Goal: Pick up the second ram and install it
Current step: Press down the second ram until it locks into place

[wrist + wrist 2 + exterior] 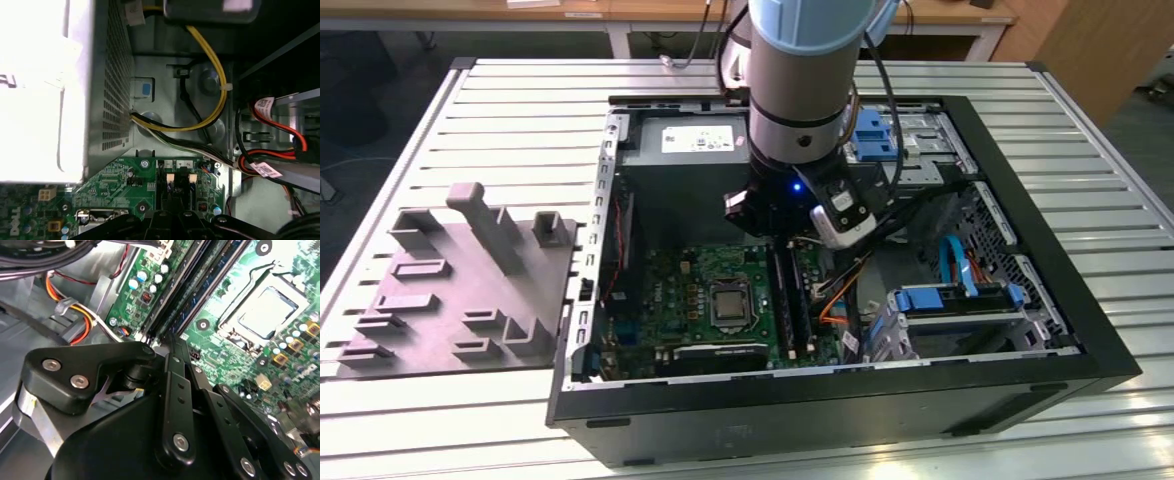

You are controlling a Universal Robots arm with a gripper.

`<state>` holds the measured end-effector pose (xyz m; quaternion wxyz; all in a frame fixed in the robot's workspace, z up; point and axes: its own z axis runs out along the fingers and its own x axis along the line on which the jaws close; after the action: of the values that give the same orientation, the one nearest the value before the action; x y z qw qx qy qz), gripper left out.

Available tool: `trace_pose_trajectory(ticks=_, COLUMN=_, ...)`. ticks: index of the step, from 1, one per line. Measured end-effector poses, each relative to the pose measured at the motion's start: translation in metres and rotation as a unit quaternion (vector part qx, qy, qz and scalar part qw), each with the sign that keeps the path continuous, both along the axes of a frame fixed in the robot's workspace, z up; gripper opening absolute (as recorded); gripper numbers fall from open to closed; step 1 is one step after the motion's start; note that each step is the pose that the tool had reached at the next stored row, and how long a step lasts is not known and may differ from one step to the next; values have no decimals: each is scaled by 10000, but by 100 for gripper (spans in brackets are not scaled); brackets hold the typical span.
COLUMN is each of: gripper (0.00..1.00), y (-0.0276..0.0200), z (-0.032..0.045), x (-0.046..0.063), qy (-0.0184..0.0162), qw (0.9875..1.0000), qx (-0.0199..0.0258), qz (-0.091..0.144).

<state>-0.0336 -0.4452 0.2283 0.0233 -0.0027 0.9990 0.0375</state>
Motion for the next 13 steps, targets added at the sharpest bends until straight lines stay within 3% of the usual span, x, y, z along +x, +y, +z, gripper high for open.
trace_pose_trajectory(ticks=3, gripper=10, y=0, z=66, x=0, qy=1, qw=10000, qx=-1, qz=0)
trace_pose_trajectory(ticks=8, gripper=10, y=-7, z=71, x=0, qy=1, qw=10000, qx=-2, qz=0)
trace_pose_trajectory(ticks=13, gripper=10, y=-89, z=70, x=0, qy=1, qw=10000, qx=-1, qz=0)
